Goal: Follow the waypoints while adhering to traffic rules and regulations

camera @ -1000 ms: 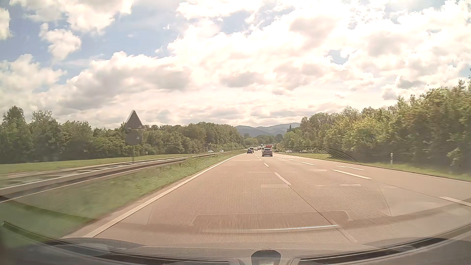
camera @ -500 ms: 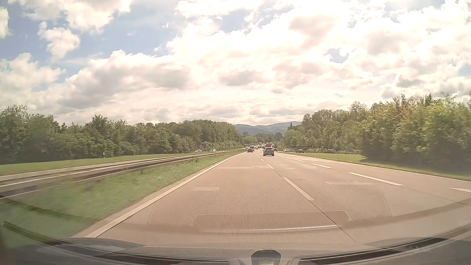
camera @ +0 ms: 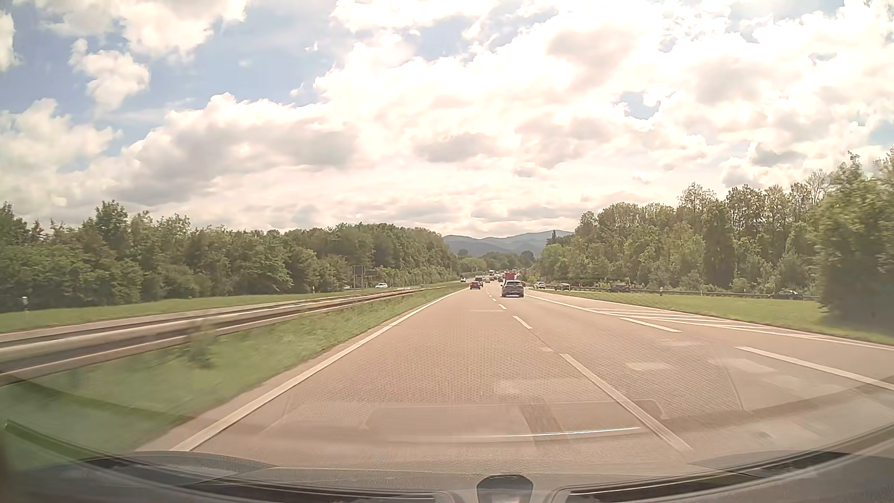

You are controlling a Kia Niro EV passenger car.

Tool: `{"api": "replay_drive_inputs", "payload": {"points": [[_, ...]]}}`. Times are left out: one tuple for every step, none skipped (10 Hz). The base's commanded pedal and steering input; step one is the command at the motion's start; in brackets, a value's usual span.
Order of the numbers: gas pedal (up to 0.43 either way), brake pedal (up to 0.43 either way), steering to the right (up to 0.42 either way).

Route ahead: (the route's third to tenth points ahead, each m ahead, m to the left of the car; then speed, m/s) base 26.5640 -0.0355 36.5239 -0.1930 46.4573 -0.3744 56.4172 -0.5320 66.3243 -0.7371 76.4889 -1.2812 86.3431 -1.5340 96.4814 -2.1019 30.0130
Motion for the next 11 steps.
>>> {"api": "replay_drive_inputs", "payload": {"points": [[0.0,0.0,0.003],[0.0,0.0,0.003],[0.0,0.0,0.003],[0.0,0.0,0.003],[0.0,0.0,0.003],[0.0,0.0,0.003],[0.0,0.0,0.003],[0.0,0.0,0.003],[0.0,0.0,0.003],[0.0,0.0,0.003],[0.0,0.0,0.003]]}}
